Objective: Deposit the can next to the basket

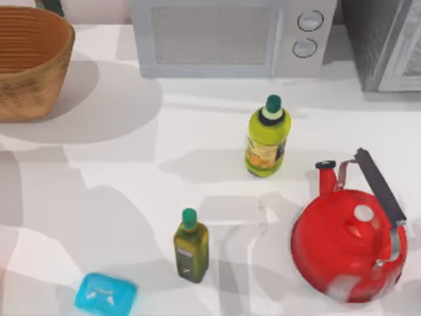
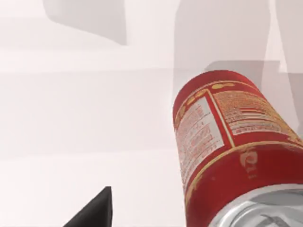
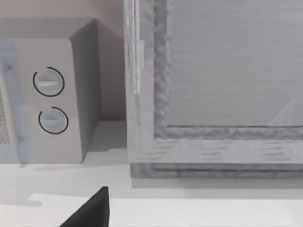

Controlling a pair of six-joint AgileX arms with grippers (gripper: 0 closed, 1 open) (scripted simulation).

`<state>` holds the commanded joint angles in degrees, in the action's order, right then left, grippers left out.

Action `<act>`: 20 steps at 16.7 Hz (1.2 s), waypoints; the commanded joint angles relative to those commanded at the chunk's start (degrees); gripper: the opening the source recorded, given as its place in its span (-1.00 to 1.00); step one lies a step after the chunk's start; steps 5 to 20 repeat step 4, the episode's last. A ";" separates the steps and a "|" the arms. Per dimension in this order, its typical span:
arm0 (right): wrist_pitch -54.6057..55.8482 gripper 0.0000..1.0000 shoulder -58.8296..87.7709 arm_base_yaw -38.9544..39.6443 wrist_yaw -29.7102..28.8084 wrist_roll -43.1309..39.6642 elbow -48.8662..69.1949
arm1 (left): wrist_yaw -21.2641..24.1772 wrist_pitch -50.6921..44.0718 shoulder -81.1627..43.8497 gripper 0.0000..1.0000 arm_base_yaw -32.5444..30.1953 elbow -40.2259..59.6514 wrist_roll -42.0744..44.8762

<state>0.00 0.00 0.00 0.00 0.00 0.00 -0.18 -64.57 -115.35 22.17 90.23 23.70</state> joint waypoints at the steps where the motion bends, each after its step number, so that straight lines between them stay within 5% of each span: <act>1: 0.00 1.00 0.00 0.00 0.00 0.00 0.00 | 0.00 -1.75 0.32 1.00 -0.02 1.16 -0.01; 20: 0.00 1.00 0.00 0.00 0.00 0.00 0.00 | -0.02 -4.57 1.04 1.00 -0.10 3.57 -0.03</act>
